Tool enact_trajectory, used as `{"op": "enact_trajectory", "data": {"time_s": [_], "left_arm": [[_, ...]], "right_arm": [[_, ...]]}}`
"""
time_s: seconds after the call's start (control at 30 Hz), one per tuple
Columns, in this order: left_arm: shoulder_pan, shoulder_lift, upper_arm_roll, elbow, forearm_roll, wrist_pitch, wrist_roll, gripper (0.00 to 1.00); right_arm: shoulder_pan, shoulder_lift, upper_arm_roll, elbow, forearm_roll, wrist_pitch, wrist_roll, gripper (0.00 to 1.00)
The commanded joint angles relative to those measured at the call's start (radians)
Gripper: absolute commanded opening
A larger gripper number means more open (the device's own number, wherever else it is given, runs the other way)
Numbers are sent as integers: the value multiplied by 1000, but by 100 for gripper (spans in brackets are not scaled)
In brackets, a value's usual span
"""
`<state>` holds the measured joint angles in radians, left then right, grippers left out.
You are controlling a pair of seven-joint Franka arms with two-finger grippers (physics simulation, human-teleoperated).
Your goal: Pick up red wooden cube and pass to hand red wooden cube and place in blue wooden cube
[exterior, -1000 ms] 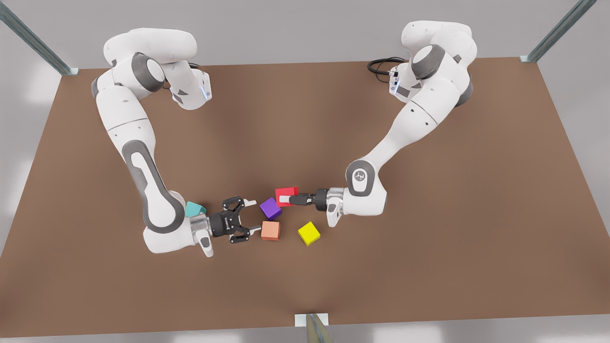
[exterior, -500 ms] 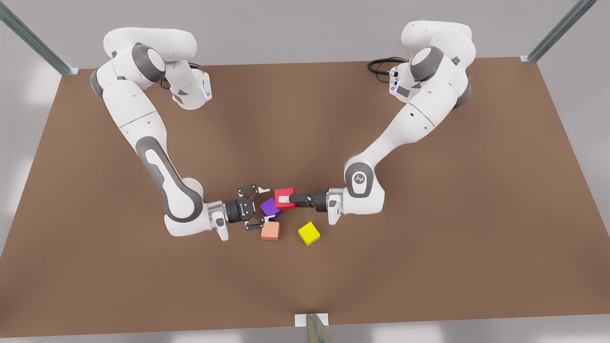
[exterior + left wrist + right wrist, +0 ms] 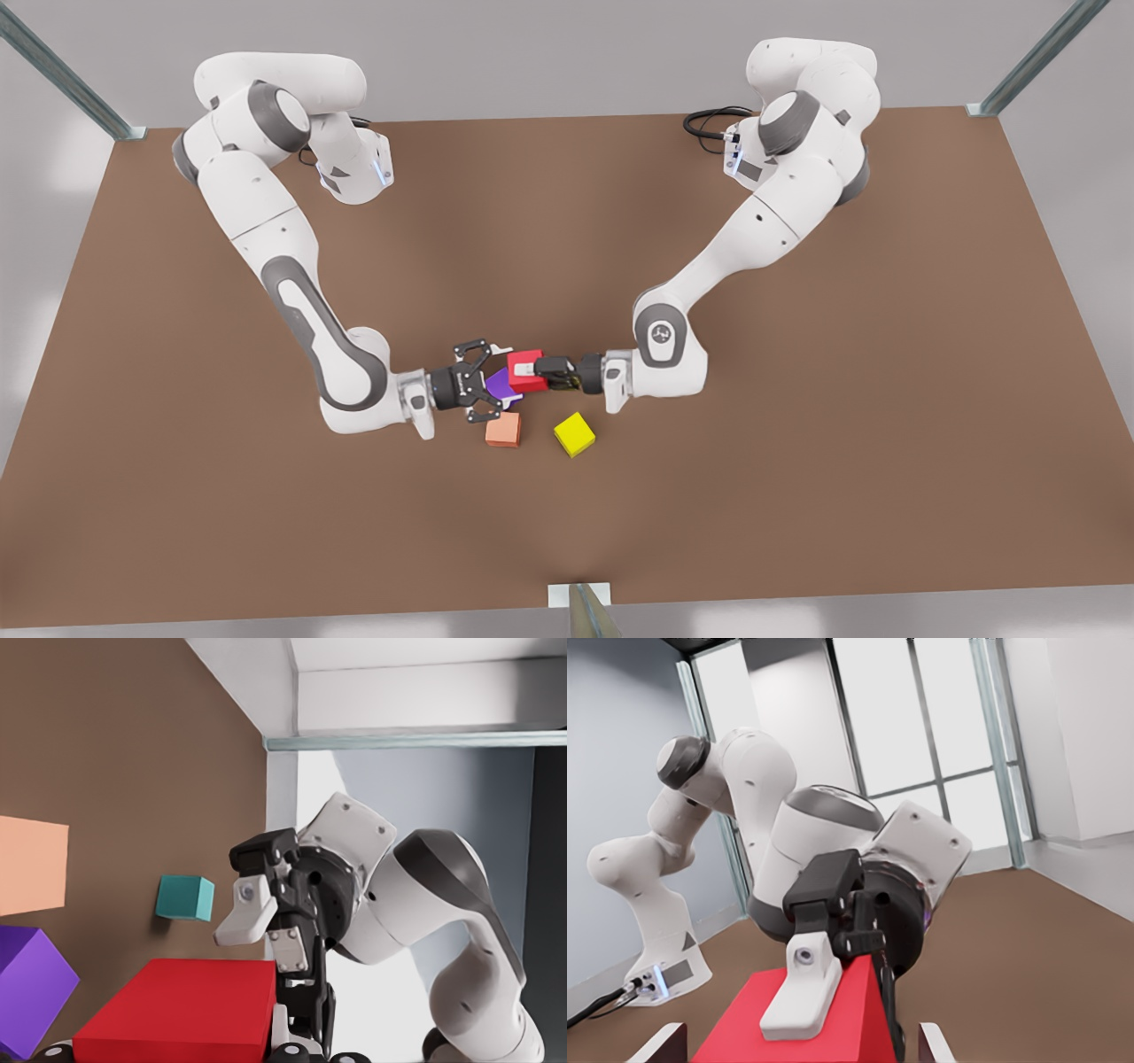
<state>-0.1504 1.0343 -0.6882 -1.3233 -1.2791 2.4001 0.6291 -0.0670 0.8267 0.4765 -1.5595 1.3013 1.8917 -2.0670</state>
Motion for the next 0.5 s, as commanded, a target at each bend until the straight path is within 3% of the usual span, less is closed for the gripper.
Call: {"op": "enact_trajectory", "data": {"time_s": [0.0,0.4,0.43,0.47], "left_arm": [[-5,0,-1,1,-16,11,162,60],[-8,-3,-1,3,-14,25,161,60],[-9,-3,-1,3,-14,27,159,60],[-9,-3,-1,3,-14,27,161,60]], "right_arm": [[9,6,1,1,24,6,-153,97],[42,55,1,12,67,40,-189,97],[42,55,1,12,67,40,-189,96],[42,55,1,13,69,40,-189,79]]}}
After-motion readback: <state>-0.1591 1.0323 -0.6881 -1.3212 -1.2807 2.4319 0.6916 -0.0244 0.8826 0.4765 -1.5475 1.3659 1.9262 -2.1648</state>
